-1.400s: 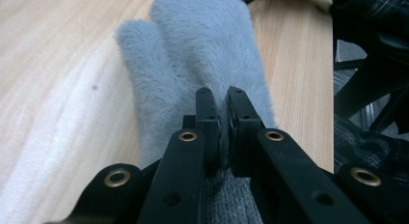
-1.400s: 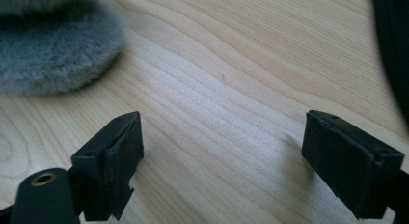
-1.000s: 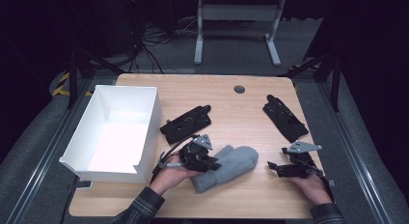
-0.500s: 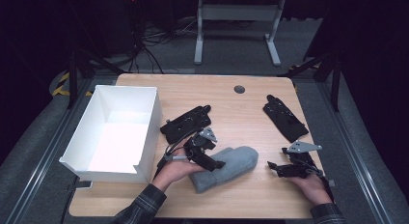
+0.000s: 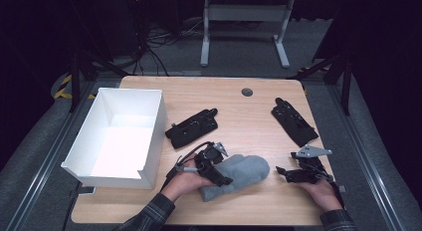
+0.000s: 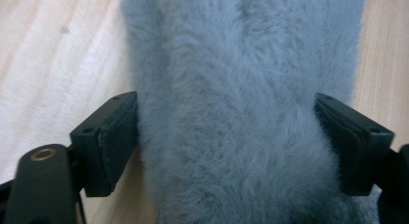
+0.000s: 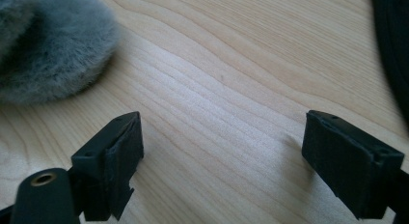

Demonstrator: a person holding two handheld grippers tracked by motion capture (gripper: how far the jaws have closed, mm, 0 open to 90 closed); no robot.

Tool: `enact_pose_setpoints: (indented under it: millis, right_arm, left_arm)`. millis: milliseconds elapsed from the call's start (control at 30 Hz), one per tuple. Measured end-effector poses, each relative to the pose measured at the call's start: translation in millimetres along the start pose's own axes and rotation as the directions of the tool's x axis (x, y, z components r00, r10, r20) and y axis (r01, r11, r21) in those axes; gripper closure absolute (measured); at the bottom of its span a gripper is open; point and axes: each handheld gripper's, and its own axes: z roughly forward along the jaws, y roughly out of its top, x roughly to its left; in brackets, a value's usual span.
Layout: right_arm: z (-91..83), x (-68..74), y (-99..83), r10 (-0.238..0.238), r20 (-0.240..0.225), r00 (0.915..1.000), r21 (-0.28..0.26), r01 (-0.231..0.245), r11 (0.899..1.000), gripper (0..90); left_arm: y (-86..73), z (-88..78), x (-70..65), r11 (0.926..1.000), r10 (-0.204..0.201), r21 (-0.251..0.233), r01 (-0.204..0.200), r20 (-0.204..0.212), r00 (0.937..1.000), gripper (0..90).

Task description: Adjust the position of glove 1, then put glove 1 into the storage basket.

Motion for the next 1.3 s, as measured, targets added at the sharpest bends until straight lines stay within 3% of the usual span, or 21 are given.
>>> enact_pose_setpoints:
  millis: [100, 300, 400, 667, 933, 1300]
  right_arm:
    - [0.0, 0.0, 0.0, 0.000, 0.000, 1.0000, 0.000, 0.000, 1.000, 14.7]
    - [0.1, 0.0, 0.1, 0.001, 0.001, 1.0000, 0.001, -0.001, 1.000, 14.8]
    - [0.2, 0.0, 0.2, 0.001, 0.001, 1.0000, 0.001, -0.001, 1.000, 14.7]
    - [0.2, 0.0, 0.2, 0.001, 0.001, 1.0000, 0.000, -0.001, 1.000, 14.8]
    - [0.2, -0.1, 0.3, 0.001, 0.001, 1.0000, 0.001, -0.001, 1.000, 14.7]
    - [0.2, -0.1, 0.3, 0.001, 0.001, 1.0000, 0.001, -0.001, 1.000, 14.8]
  left_arm:
    - [-1.0, 0.0, 1.0, 0.9999, -0.011, 0.005, 0.011, 0.018, 0.9998, 21.4]
    - [-0.4, -0.5, 0.4, 0.9999, -0.001, 0.015, 0.000, 0.058, 0.9983, 35.7]
    - [-0.1, -1.5, 1.6, 0.9996, -0.016, 0.026, 0.014, 0.080, 0.9967, 45.2]
    - [0.1, -6.6, 0.5, 0.9990, -0.043, 0.015, 0.042, 0.084, 0.9955, 62.6]
    - [0.0, -13.9, 2.2, 0.9982, -0.047, -0.032, 0.051, 0.117, 0.9920, 68.1]
    - [5.7, -34.7, -0.1, 0.9927, -0.039, -0.110, 0.050, 0.094, 0.9948, 69.2]
